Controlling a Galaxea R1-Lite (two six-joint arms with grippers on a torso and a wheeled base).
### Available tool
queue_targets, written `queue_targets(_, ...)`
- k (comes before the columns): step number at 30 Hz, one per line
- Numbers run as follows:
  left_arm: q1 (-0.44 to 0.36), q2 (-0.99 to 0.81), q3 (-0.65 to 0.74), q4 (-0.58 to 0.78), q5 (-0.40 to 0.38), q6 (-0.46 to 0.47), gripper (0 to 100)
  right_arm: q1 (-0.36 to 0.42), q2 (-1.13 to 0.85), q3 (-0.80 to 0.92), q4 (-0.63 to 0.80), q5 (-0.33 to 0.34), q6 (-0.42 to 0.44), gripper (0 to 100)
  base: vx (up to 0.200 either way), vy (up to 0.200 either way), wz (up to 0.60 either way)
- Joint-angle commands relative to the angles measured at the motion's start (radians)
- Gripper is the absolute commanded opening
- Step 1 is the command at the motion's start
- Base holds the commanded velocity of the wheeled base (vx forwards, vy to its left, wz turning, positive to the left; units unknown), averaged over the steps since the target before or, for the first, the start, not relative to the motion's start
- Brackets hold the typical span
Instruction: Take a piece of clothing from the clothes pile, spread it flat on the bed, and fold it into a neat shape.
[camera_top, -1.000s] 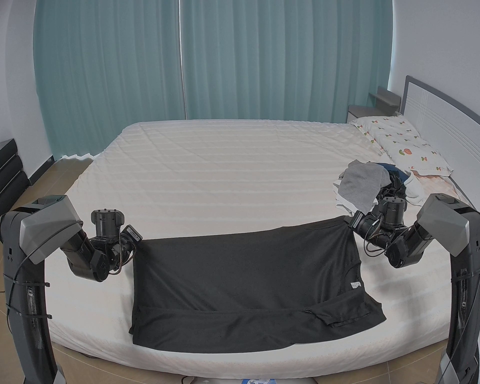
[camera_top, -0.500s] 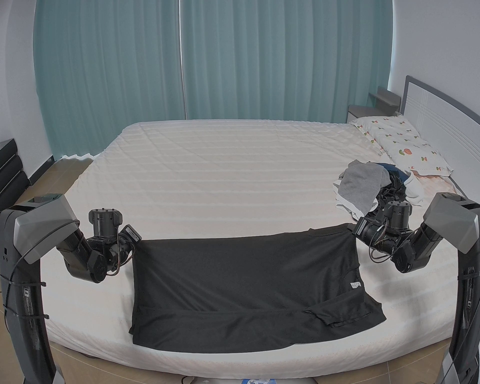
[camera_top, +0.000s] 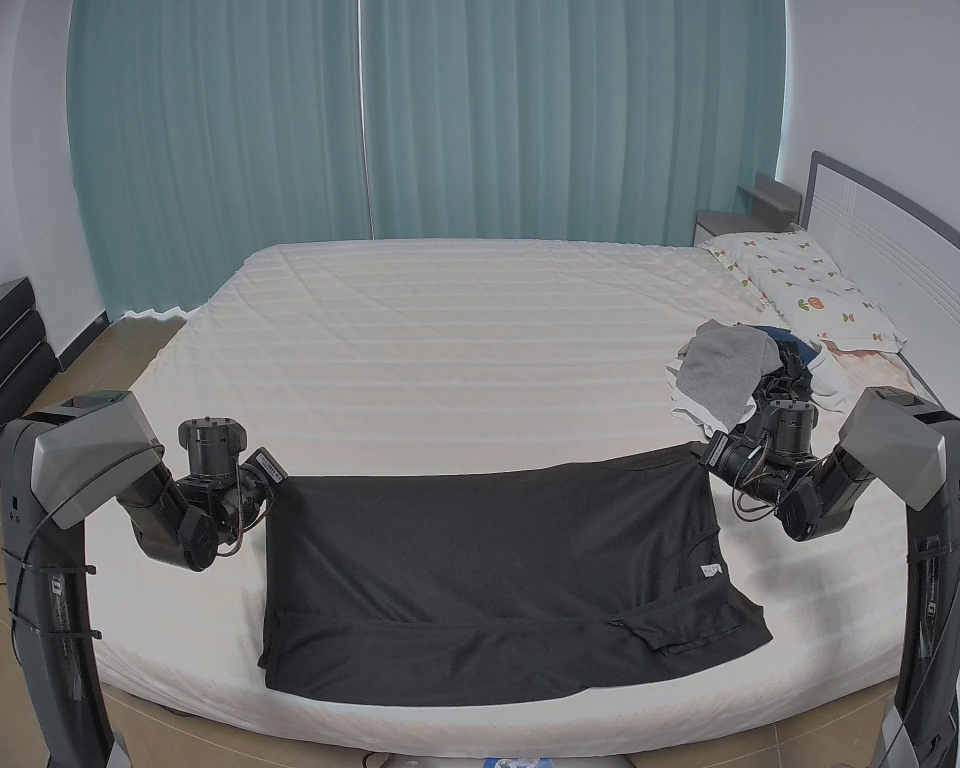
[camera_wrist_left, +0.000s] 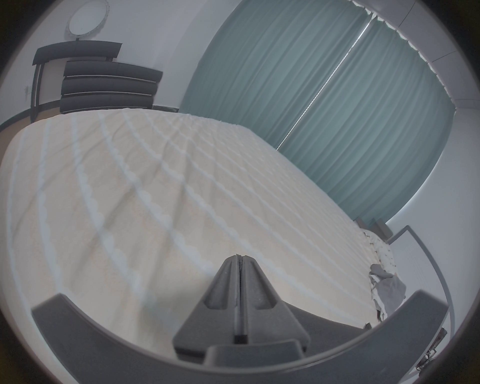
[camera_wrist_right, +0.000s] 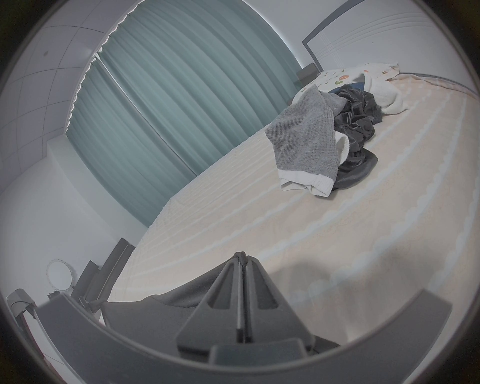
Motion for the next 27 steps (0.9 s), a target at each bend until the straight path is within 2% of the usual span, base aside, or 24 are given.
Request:
queue_targets(1,-0.005,0.083,-0.016,-0.074,0.001,0.001,0,0.004,0.068,-0.044,-0.002,-0.002,-0.001,0,0.000,0.000,0.00)
queue_targets(12,-0.004,0.089,0.006,-0.087,-0.001,0.010,0,-0.007,0.019,0.005,0.015,0.012,-0.006,0,0.000,0.000,0.00)
queue_targets(22,-0.004,0.038,0.095,-0.081,-0.016,0.073,0,-0.015,-0.030,0.104,0.018,0.058,-0.030,0,0.000,0.000,0.00)
queue_targets(27,-0.004,0.010,0.142,-0.087,-0.027,0.089,0,-0.021,-0.076,0.190,0.011,0.073,-0.070,0,0.000,0.000,0.00)
